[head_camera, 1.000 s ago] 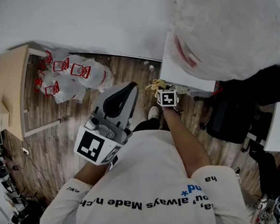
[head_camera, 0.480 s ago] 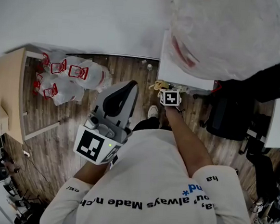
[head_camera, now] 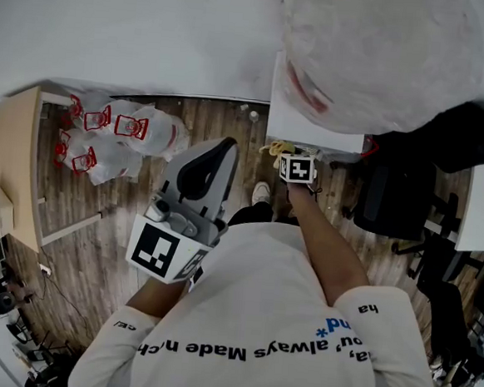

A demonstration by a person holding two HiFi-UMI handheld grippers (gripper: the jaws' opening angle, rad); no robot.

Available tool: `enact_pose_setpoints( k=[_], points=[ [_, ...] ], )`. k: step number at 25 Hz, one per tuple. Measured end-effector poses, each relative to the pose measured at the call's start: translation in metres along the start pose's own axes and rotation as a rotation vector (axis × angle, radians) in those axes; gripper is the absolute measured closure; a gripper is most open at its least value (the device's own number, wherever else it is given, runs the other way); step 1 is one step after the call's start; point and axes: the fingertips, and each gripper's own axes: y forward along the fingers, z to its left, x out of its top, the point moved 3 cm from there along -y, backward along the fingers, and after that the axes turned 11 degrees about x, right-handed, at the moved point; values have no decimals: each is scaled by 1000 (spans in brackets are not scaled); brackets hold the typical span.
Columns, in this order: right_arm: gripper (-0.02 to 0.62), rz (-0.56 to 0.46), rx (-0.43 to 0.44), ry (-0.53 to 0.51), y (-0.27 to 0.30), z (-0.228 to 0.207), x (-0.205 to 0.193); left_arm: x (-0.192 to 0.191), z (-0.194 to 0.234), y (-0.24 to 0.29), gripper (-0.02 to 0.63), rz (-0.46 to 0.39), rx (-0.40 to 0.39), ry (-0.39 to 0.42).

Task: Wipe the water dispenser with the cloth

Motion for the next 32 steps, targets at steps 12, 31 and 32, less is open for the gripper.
enact_pose_setpoints(
  k=[12,31,32],
  points=[
    [535,-27,-23,39,-18,-26,-4,-1,-20,4,586,-1,-21,3],
    [535,-94,-74,98,-58,-76,-10,-3,-58,7,586,-13,-52,-2],
    [535,-99,-77,102,-60,-79,-10,-3,-60,7,586,-13,-52,-1]
  ],
)
